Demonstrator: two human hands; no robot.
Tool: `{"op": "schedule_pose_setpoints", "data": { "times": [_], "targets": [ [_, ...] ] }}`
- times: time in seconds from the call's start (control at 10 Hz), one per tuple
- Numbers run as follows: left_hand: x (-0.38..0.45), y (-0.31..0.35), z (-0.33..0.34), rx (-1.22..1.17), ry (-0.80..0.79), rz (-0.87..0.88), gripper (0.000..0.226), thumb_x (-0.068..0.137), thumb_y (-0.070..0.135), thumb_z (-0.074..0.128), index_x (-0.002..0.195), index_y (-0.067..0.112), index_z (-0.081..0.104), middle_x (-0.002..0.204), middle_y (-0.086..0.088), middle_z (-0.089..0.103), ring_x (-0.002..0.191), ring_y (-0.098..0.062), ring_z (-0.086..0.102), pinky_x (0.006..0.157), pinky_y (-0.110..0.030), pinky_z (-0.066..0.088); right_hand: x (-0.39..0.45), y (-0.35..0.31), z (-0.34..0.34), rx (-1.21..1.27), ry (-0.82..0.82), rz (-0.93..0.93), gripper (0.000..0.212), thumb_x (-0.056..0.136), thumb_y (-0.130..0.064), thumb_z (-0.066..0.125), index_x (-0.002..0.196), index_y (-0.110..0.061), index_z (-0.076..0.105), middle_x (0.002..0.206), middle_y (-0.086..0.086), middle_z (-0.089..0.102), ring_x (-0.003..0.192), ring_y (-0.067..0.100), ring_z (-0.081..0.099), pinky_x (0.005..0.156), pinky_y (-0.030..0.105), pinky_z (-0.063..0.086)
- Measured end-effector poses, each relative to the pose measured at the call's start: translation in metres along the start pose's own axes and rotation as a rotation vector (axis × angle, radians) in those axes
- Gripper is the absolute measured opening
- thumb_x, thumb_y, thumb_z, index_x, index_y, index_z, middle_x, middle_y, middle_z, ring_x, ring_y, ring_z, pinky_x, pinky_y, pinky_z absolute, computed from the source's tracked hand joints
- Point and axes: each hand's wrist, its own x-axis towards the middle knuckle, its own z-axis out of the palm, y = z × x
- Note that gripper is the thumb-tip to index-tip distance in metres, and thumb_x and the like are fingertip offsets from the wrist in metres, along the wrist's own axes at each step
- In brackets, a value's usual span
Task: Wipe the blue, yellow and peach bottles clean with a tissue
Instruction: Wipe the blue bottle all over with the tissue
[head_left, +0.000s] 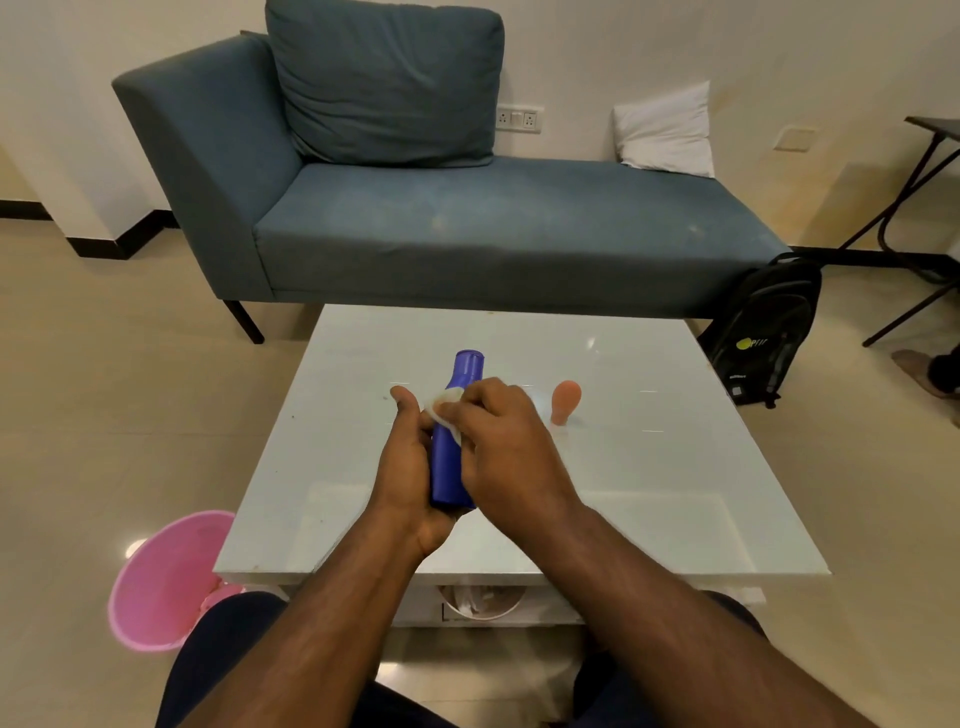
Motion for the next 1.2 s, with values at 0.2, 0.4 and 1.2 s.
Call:
{"op": "schedule_pose_setpoints", "data": {
  "times": [0.2,0.4,1.2],
  "targets": [
    [0.002,0.000,0.002,0.020,0.027,0.014,0.071,0.091,0.074,0.037,0.126,0.018,0.064,0.108,-0.013,0.076,0.089,-0.030,0.072,0.081,-0.047,0.059,0.002,0.010,0.005,0.016,0.098,0.050,0.018,0.092,-0.021,0.058,0.110,-0.019,0.060,0.105,-0.005,0.052,0.088,0.003,0.054,0.068,0.007,0.042],
    [0.006,0.009,-0.001,-0.059,-0.008,0.049,0.067,0.096,0.069,0.037,0.129,0.017,0.065,0.111,-0.015,0.074,0.094,-0.031,0.074,0.082,-0.045,0.060,-0.025,-0.014,0.009,0.075,0.005,-0.103,0.017,0.089,-0.009,0.056,0.104,-0.011,0.065,0.099,0.005,0.056,0.088,0.012,0.051,0.073,0.022,0.042],
    [0.013,0.014,-0.003,-0.079,0.021,0.067,0.056,0.094,0.057,0.056,0.128,0.014,0.061,0.102,-0.012,0.074,0.085,-0.027,0.069,0.082,-0.042,0.056,-0.024,-0.005,0.006,0.156,0.060,0.046,0.025,0.088,-0.019,0.065,0.112,-0.014,0.064,0.103,-0.001,0.060,0.091,0.008,0.053,0.081,0.023,0.053]
  ]
}}
